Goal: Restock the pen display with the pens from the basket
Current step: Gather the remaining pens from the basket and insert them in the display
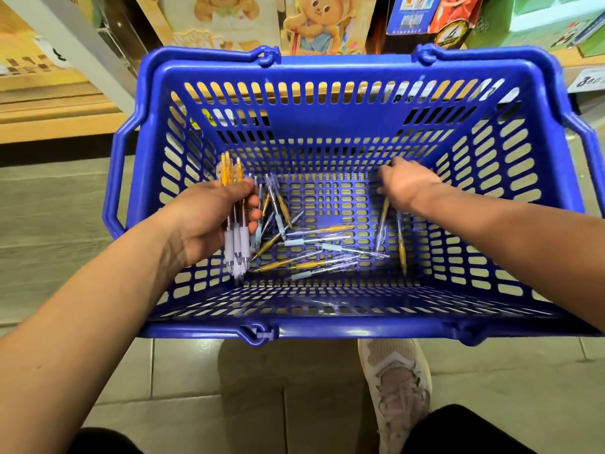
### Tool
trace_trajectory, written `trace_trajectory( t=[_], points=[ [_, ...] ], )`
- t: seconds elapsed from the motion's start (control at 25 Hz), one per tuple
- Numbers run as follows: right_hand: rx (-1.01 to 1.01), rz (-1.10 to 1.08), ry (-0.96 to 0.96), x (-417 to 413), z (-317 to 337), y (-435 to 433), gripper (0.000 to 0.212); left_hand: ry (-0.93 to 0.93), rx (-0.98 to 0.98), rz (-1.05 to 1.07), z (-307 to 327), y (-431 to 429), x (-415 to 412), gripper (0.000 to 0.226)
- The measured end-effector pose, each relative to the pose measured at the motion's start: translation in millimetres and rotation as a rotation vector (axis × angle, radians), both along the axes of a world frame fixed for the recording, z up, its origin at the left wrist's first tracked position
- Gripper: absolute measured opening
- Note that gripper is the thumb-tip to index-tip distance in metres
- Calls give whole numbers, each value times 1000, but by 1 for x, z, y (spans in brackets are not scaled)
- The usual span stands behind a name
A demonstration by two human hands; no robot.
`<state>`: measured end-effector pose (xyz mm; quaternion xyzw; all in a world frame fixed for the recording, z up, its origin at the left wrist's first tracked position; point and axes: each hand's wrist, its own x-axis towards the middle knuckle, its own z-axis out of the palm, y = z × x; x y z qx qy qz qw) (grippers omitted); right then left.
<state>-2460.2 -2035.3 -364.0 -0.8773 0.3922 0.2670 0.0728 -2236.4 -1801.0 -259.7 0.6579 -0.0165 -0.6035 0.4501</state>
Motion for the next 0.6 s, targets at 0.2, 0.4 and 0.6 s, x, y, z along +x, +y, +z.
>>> trace_trajectory(
  t=[0.2, 0.4, 0.6],
  points=[
    [340, 324, -226, 35, -6, 81, 11, -16, 1, 10, 3, -1, 2, 16],
    [386, 602, -181, 82, -20, 134, 39, -30, -15, 35, 5, 3, 4, 13],
    [187, 683, -160, 104, -27, 148, 34, -24, -48, 45, 10, 1, 0, 12]
  ],
)
